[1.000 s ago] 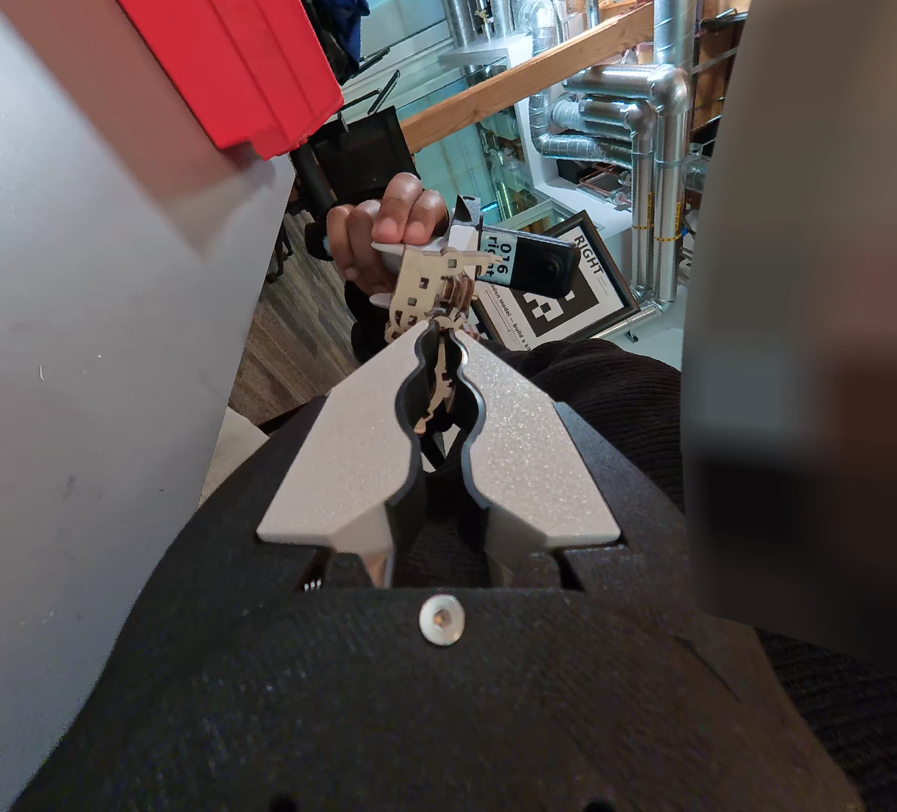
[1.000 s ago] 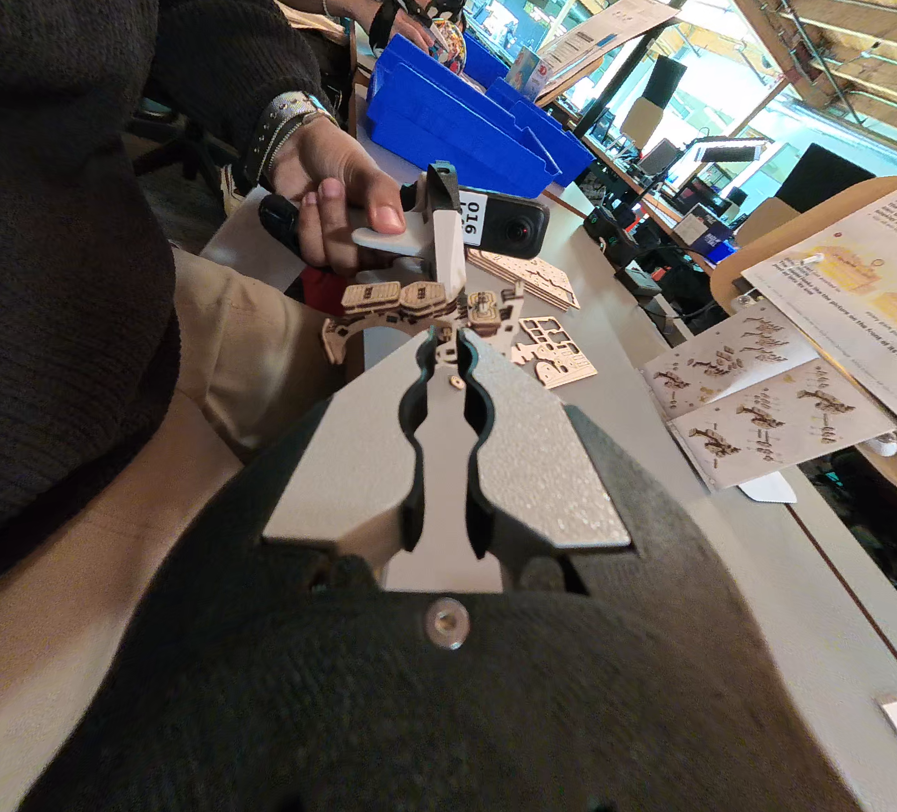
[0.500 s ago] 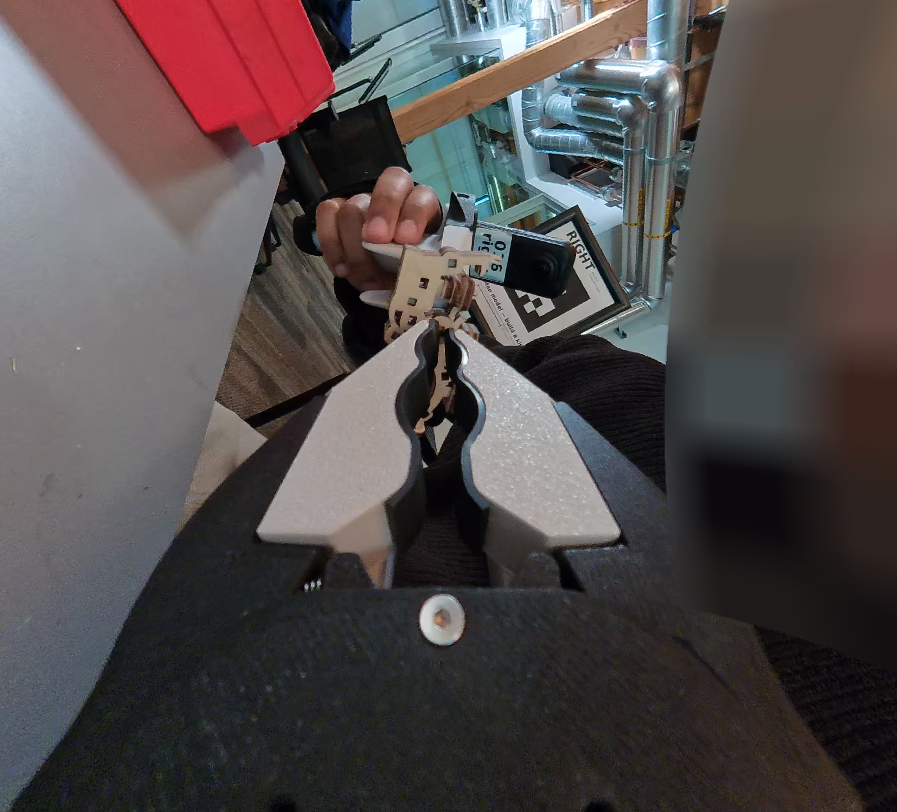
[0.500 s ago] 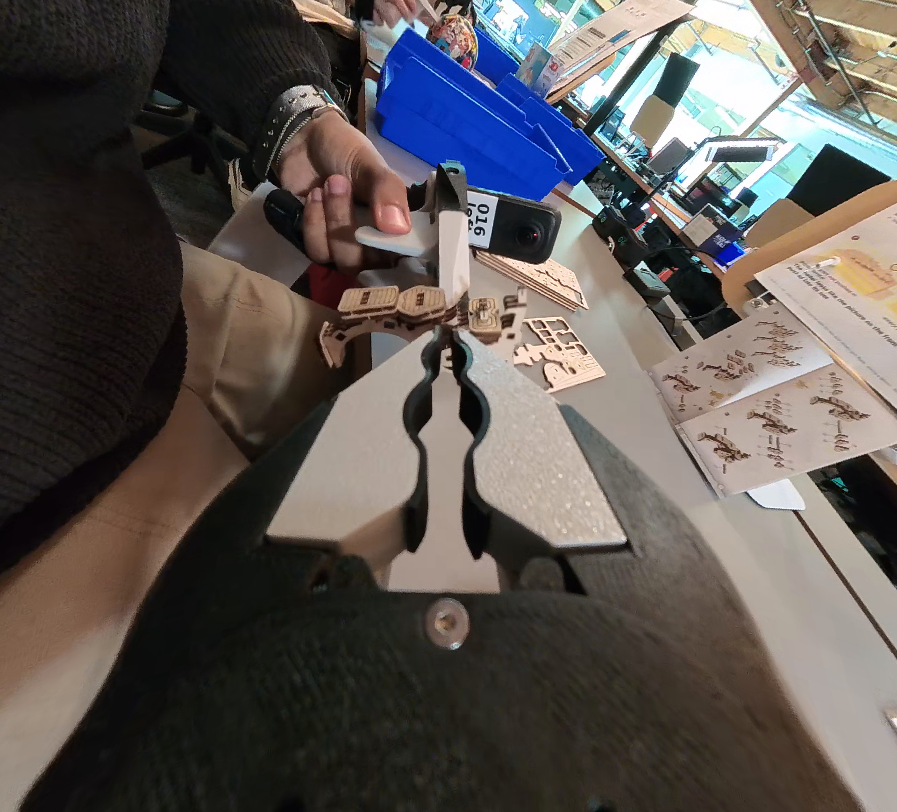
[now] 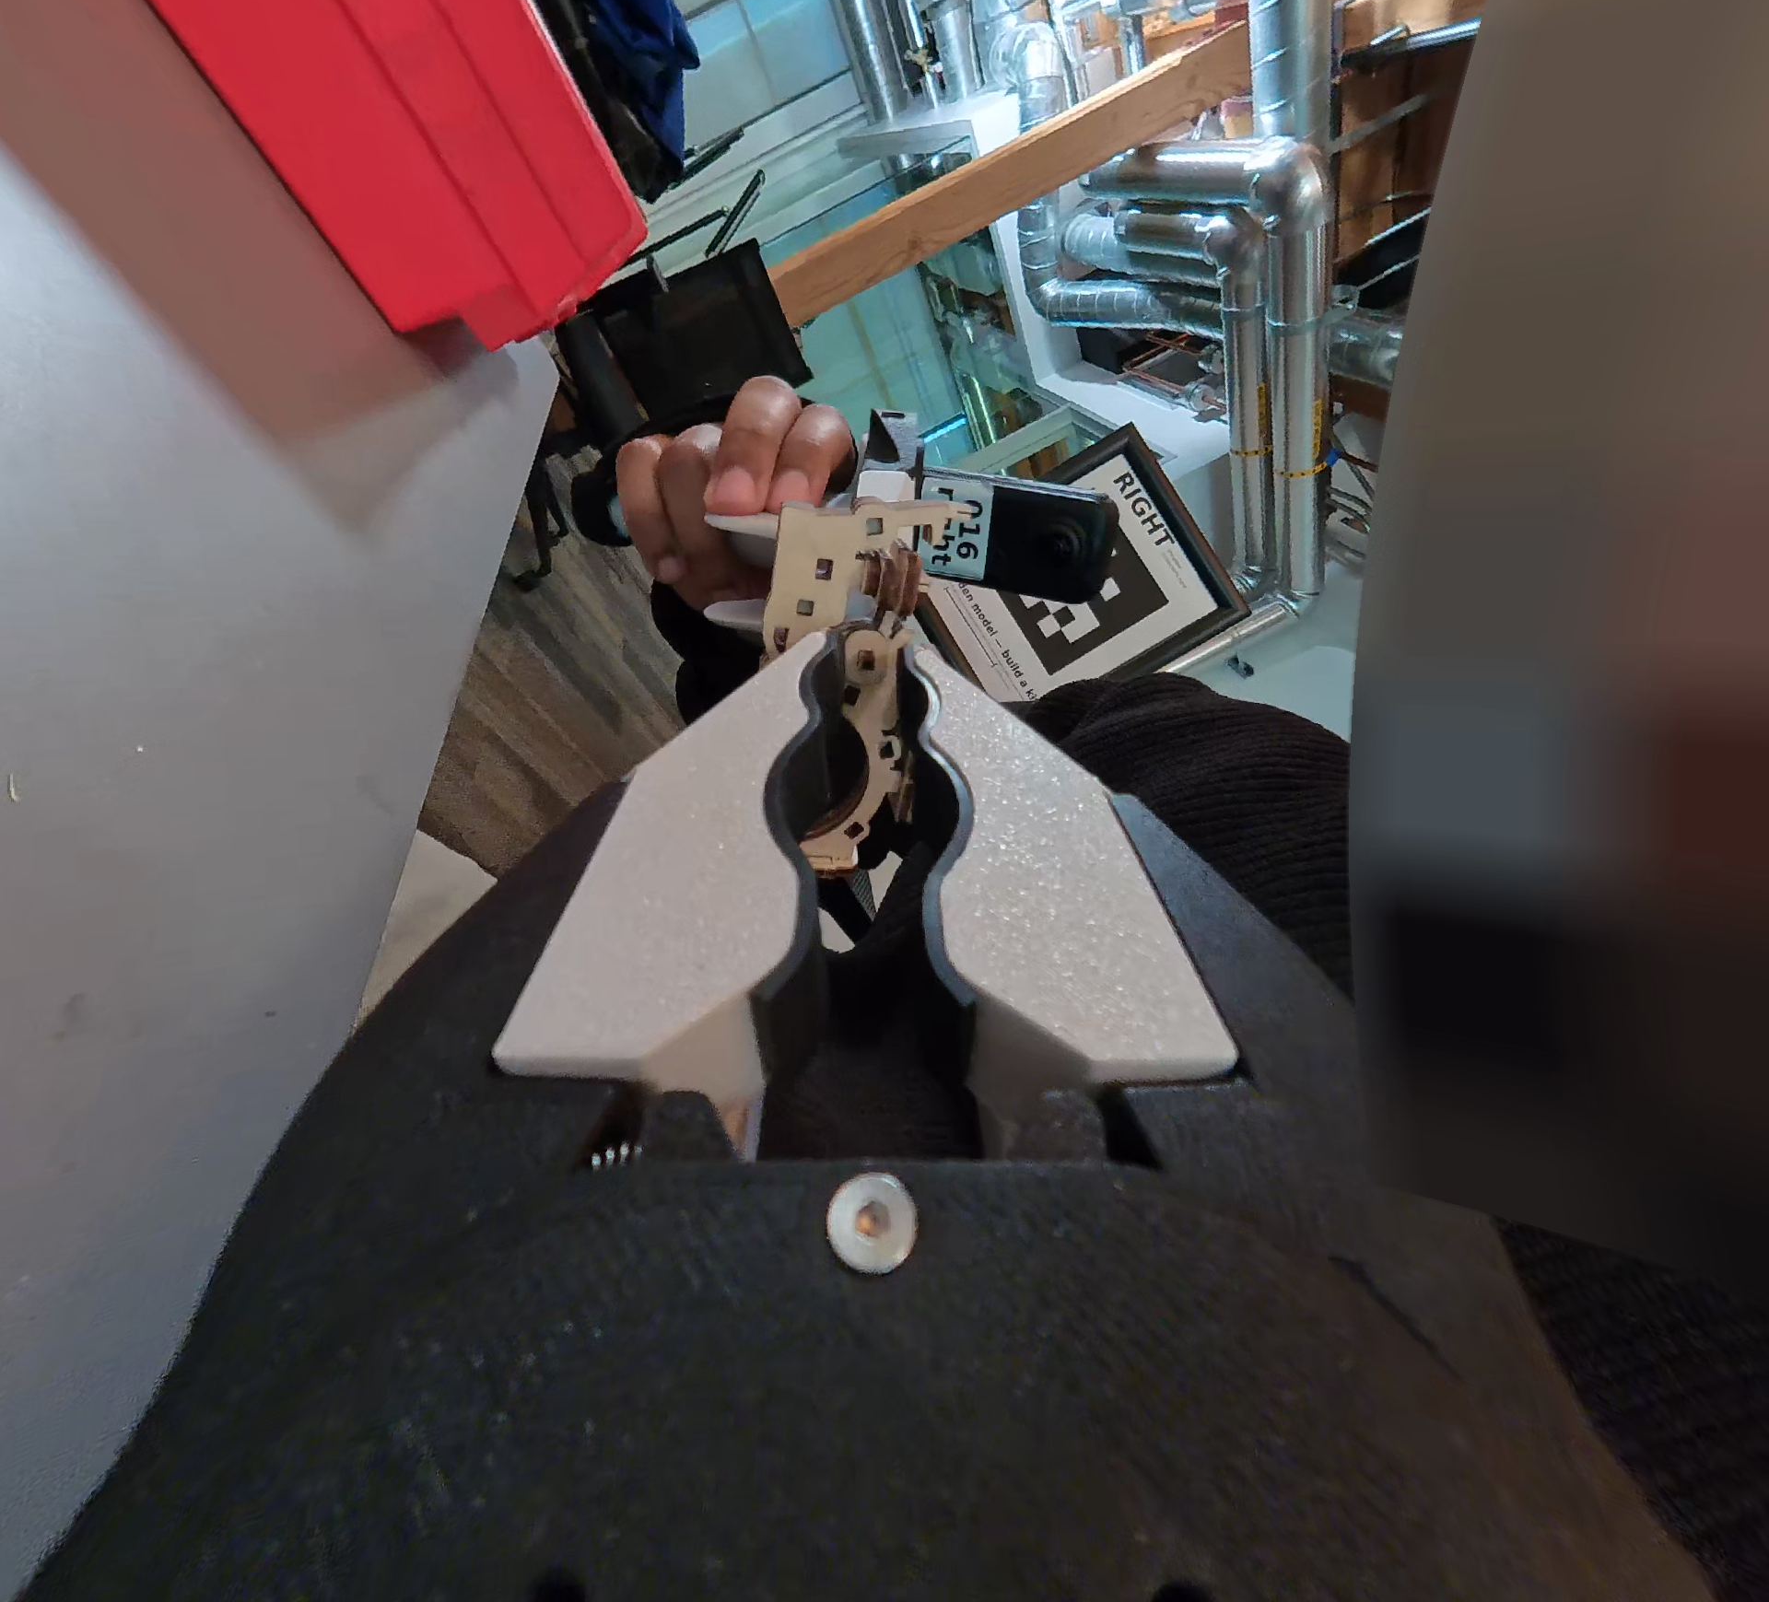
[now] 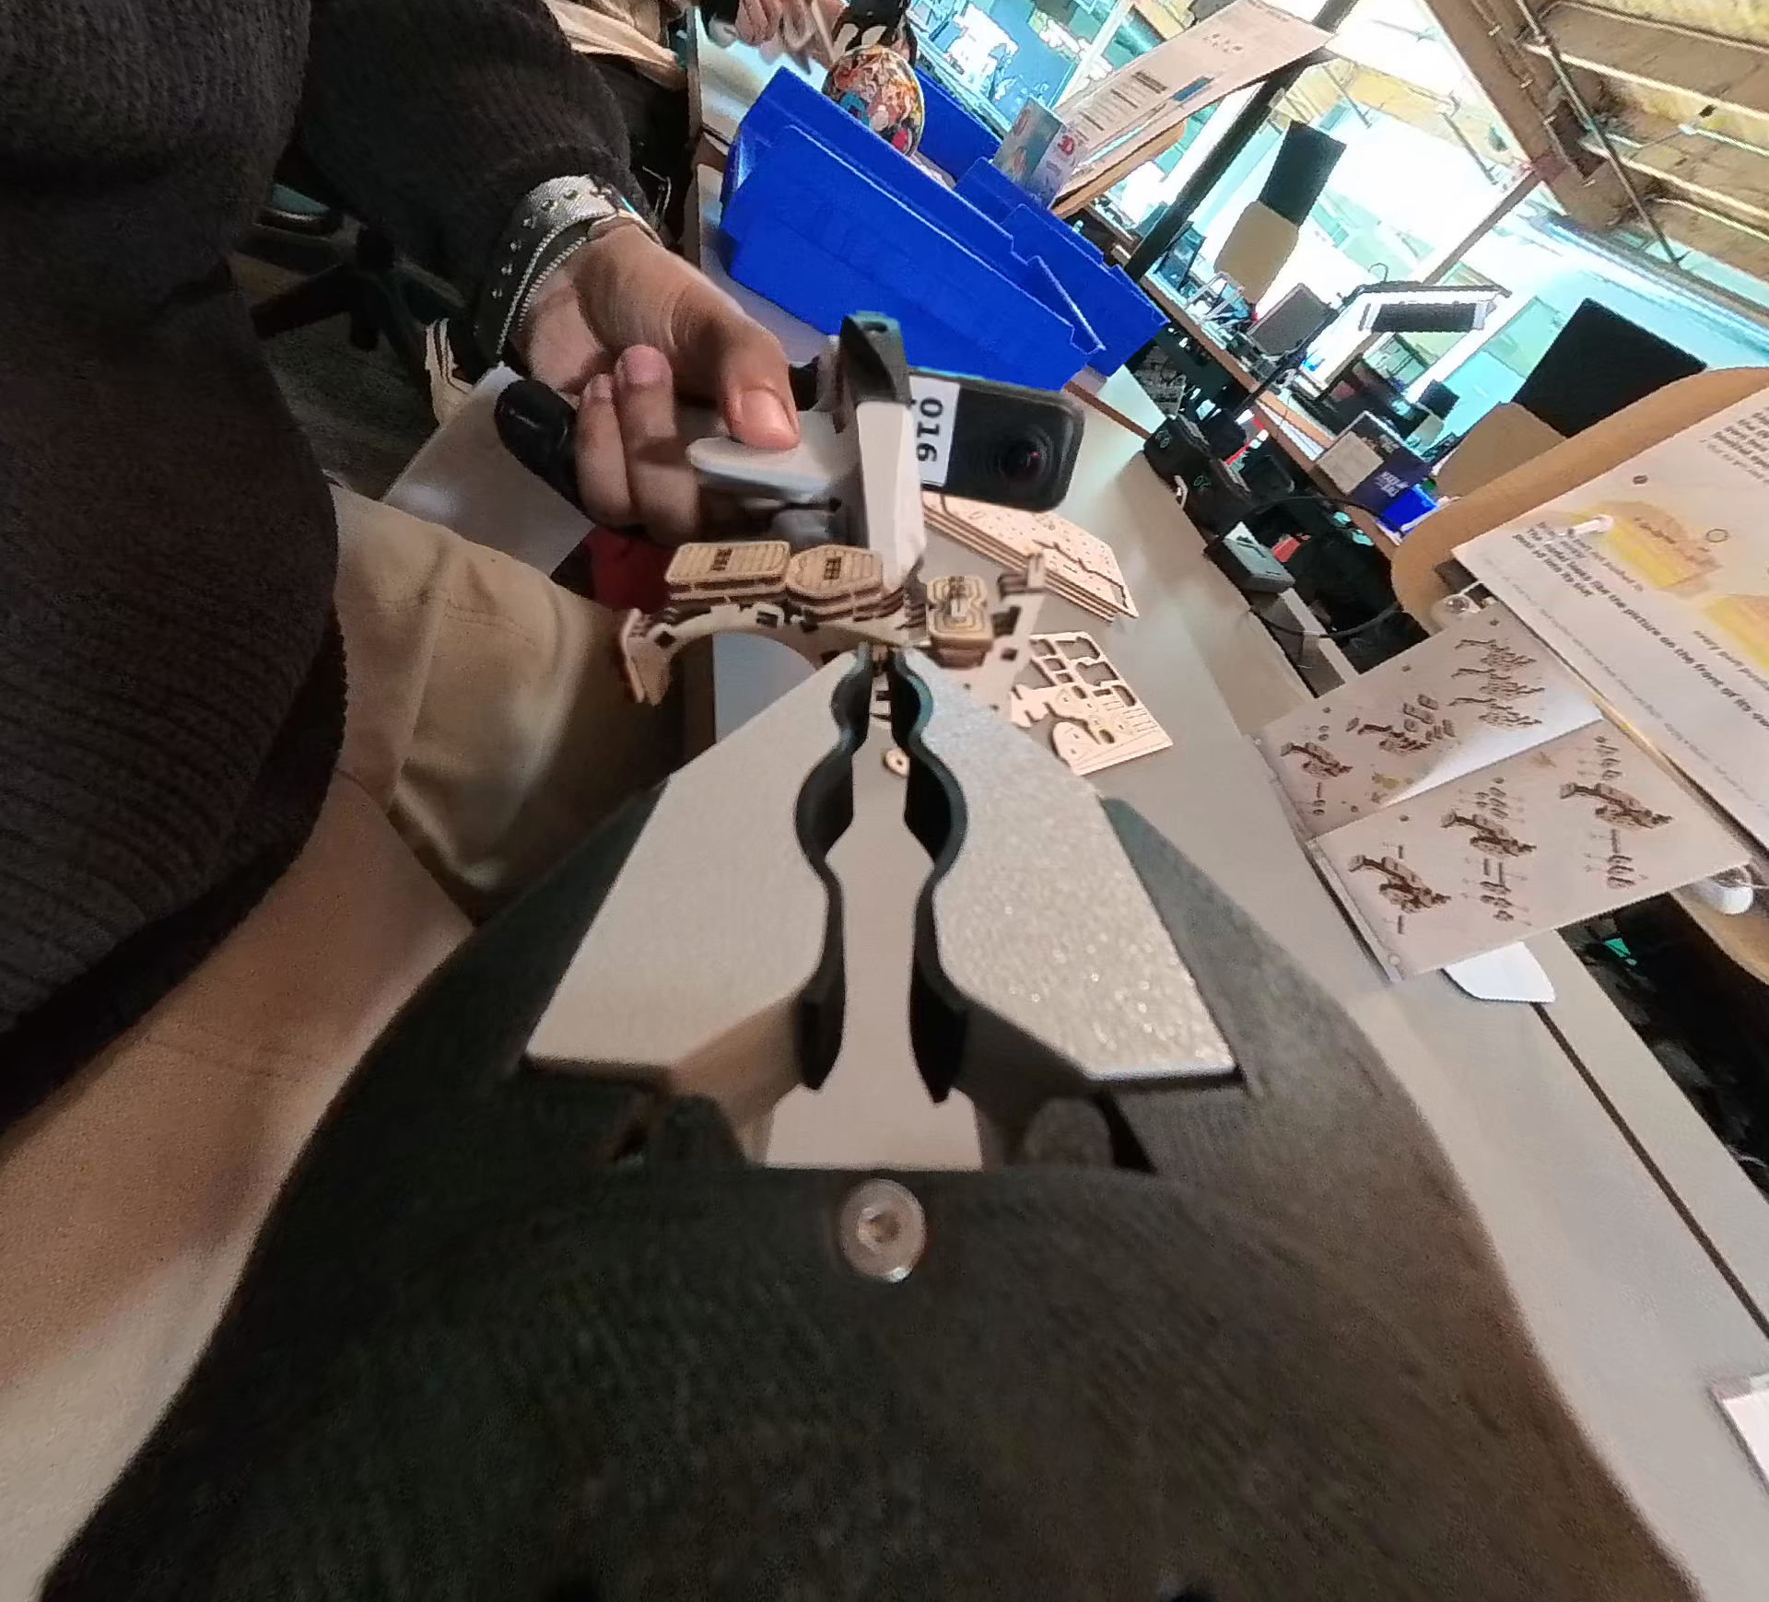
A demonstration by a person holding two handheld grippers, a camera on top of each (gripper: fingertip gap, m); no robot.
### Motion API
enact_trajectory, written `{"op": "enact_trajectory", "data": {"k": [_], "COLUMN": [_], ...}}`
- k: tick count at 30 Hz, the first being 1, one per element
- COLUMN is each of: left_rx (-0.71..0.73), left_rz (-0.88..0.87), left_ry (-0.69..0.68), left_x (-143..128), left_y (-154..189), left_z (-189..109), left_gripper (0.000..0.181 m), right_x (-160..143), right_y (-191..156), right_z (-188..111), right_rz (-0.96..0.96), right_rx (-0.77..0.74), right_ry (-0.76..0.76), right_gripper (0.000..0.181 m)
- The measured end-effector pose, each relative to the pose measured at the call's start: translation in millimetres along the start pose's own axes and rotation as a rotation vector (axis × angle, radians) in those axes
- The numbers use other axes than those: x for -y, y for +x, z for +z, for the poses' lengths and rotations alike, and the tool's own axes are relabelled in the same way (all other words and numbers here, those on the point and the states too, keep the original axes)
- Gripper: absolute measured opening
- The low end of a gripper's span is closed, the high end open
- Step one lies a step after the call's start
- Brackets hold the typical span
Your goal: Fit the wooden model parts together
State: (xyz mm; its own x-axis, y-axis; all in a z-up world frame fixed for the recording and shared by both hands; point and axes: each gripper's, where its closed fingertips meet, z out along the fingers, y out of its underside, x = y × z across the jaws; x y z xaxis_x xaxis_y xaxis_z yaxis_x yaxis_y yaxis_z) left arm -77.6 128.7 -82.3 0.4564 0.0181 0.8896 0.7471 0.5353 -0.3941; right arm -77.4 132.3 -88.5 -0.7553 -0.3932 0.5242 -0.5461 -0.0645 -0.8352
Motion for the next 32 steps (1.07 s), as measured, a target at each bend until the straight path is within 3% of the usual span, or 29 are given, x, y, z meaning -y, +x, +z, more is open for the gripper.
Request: {"op": "enact_trajectory", "data": {"k": [5,9,13,17,19,23,32], "left_rx": [0.017,0.118,0.442,0.832,0.941,0.915,0.978], "left_rz": [0.078,0.209,0.404,0.633,0.721,0.790,0.879], "left_ry": [-0.005,0.002,0.010,-0.201,-0.294,-0.422,-0.645], "left_x": [2,16,47,54,52,34,25], "left_y": [4,2,-28,-70,-81,-91,-109], "left_z": [0,-9,-42,-82,-92,-84,-91], "left_gripper": [0.014,0.015,0.009,0.011,0.017,0.025,0.025], "right_x": [3,4,6,6,5,2,2], "right_y": [3,6,10,14,15,14,12], "right_z": [-1,-3,-5,-7,-8,-7,-6], "right_rz": [0.026,0.054,0.098,0.137,0.148,0.159,0.184], "right_rx": [-0.009,-0.014,-0.018,-0.018,-0.018,-0.010,0.015], "right_ry": [0.020,0.038,0.062,0.079,0.078,0.072,0.081], "right_gripper": [0.002,0.003,0.003,0.003,0.003,0.003,0.003]}}
